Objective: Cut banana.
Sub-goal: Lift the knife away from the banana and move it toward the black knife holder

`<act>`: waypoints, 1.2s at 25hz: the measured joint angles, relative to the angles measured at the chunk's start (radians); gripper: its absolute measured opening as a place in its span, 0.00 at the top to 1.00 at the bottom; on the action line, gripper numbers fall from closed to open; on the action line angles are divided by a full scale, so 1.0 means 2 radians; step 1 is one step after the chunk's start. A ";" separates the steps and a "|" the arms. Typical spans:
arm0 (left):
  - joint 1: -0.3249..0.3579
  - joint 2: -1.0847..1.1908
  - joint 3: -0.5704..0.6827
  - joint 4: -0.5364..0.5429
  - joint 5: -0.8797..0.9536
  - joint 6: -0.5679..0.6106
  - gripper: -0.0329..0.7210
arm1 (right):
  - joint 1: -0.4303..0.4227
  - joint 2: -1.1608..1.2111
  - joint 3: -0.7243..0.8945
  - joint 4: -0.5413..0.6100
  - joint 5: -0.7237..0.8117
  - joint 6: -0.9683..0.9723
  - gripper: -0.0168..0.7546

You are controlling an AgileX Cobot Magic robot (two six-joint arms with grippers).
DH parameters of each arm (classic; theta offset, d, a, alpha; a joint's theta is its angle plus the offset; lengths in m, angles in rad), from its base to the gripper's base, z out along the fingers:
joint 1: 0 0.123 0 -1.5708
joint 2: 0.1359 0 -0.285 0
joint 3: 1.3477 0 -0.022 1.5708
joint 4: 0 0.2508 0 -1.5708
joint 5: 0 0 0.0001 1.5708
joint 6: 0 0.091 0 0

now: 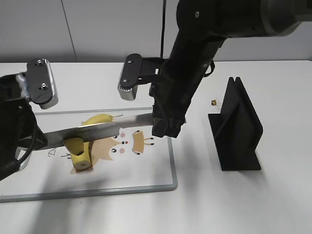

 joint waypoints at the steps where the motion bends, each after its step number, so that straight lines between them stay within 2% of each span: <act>1: 0.000 -0.004 0.000 0.000 0.001 0.000 0.96 | 0.000 -0.003 0.000 -0.001 0.002 0.000 0.67; 6: -0.003 -0.014 0.001 -0.001 0.002 0.000 0.96 | 0.000 -0.013 0.000 -0.005 0.006 -0.013 0.68; 8: -0.003 -0.014 0.001 0.000 0.002 -0.002 0.92 | 0.000 -0.013 -0.001 -0.007 0.008 -0.023 0.69; 10: 0.003 -0.014 0.004 0.024 0.021 -0.007 0.83 | -0.005 -0.013 -0.001 -0.030 0.021 -0.025 0.70; 12: 0.004 -0.014 0.007 0.030 0.038 -0.009 0.67 | -0.010 -0.013 0.000 -0.044 0.024 -0.022 0.77; 16: 0.004 -0.014 0.009 0.032 0.043 -0.010 0.37 | -0.013 -0.014 -0.001 -0.048 0.021 -0.017 0.77; 18: 0.004 -0.016 0.009 0.033 0.044 -0.010 0.30 | -0.013 -0.016 -0.001 -0.048 0.021 -0.016 0.77; 21: 0.004 -0.028 0.005 0.038 0.048 -0.012 0.26 | -0.013 -0.023 -0.001 -0.049 0.023 -0.016 0.77; 30: 0.004 -0.096 -0.061 0.063 0.074 -0.057 0.25 | -0.013 -0.085 -0.001 -0.029 0.047 -0.014 0.77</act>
